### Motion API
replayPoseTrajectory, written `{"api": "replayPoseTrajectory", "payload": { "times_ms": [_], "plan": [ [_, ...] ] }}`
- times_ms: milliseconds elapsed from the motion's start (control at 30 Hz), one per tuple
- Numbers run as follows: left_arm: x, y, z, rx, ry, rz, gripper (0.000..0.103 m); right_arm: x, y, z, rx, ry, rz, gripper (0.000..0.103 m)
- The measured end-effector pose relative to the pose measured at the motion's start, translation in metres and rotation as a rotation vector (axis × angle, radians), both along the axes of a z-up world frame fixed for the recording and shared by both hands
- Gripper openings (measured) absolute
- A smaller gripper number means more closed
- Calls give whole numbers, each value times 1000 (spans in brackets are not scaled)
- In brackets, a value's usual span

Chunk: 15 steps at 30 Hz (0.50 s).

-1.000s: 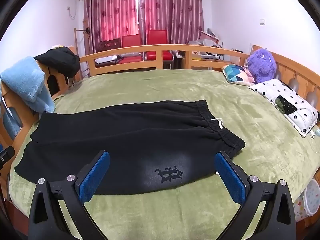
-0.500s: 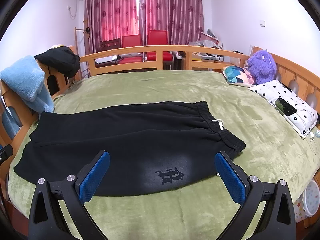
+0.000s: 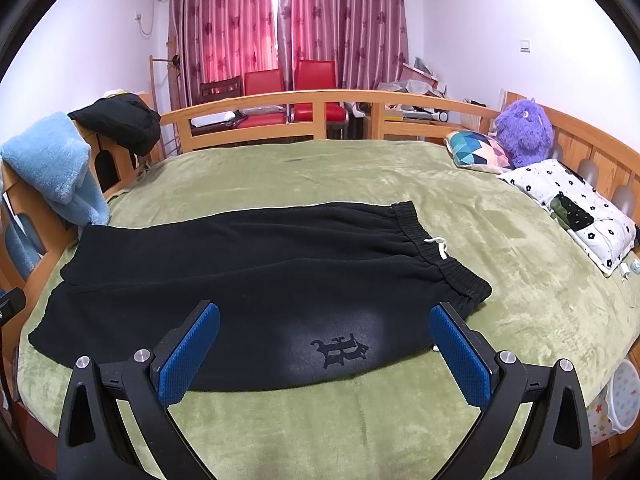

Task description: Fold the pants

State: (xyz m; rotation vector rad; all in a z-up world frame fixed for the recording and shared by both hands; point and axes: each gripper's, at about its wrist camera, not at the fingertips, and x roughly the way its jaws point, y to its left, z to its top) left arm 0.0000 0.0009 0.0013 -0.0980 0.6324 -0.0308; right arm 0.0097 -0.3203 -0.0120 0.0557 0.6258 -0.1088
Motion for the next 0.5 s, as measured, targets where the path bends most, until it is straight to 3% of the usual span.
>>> {"api": "replayPoseTrajectory", "payload": {
  "times_ms": [500],
  "plan": [
    [-3, 9, 1, -24, -3, 17, 103, -2, 8, -7, -3, -4, 21, 103]
  ]
}}
